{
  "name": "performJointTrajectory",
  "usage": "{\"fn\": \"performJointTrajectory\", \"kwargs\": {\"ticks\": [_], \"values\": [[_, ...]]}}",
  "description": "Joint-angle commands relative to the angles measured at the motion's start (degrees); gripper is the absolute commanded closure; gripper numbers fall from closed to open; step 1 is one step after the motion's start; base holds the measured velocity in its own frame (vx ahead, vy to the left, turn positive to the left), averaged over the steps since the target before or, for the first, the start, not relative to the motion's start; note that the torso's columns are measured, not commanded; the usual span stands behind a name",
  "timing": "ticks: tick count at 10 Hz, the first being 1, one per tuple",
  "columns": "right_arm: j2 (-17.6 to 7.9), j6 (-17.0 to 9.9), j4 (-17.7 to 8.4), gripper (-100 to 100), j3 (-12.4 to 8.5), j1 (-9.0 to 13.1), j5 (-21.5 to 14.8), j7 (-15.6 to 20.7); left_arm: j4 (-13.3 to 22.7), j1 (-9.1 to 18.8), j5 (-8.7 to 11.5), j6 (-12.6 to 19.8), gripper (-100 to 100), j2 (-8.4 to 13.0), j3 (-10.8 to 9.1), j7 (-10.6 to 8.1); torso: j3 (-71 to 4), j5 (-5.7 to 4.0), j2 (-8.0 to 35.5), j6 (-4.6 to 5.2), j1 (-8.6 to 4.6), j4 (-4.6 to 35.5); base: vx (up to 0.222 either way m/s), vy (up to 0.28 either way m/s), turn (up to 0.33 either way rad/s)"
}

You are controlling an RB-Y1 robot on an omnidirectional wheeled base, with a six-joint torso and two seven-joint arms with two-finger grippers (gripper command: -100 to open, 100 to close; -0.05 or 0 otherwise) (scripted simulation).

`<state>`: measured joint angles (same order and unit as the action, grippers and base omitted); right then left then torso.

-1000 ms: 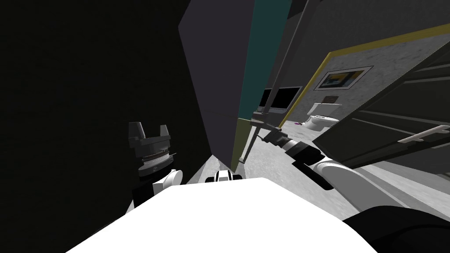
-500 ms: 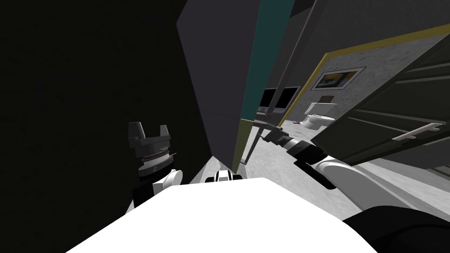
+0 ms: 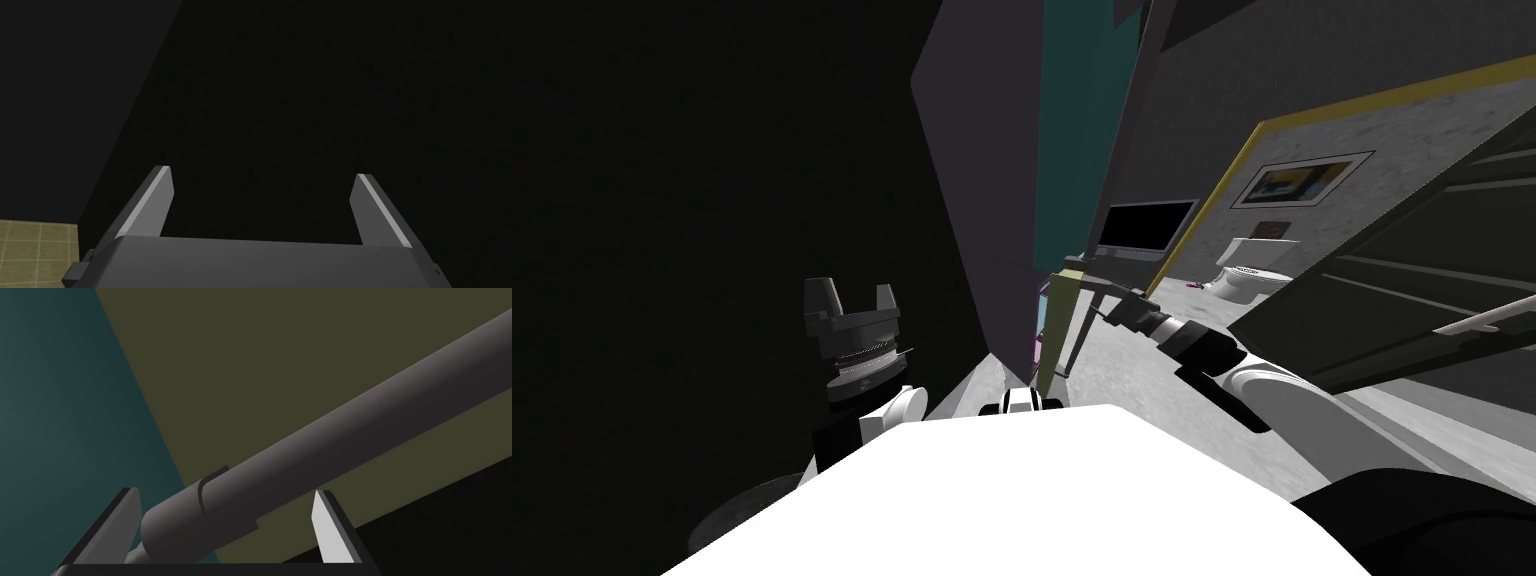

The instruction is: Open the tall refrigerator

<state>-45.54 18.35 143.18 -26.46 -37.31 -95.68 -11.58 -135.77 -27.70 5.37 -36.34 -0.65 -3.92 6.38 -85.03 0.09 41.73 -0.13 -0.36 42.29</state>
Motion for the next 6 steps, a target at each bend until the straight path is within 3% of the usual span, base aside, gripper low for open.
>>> {"fn": "performJointTrajectory", "kwargs": {"ticks": [1, 6], "values": [[-1.13, -1.1, 1.32, 100, 1.19, 0.43, 0.48, 0.72, 0.0, 0.0, 0.0, 0.0, 0, 0.0, 0.0, 0.0, -0.05, 0.0, -0.06, -0.03, 0.0, 0.0, -0.139, -0.34, 0.228], [-2.52, -1.49, 3.24, 100, 3.35, 0.81, 0.19, 0.45, 0.0, -0.01, 0.0, 0.0, 0, -0.01, 0.0, 0.0, 0.42, 0.13, 0.41, -0.07, 1.06, -0.07, -0.127, -0.28, 0.113]]}}
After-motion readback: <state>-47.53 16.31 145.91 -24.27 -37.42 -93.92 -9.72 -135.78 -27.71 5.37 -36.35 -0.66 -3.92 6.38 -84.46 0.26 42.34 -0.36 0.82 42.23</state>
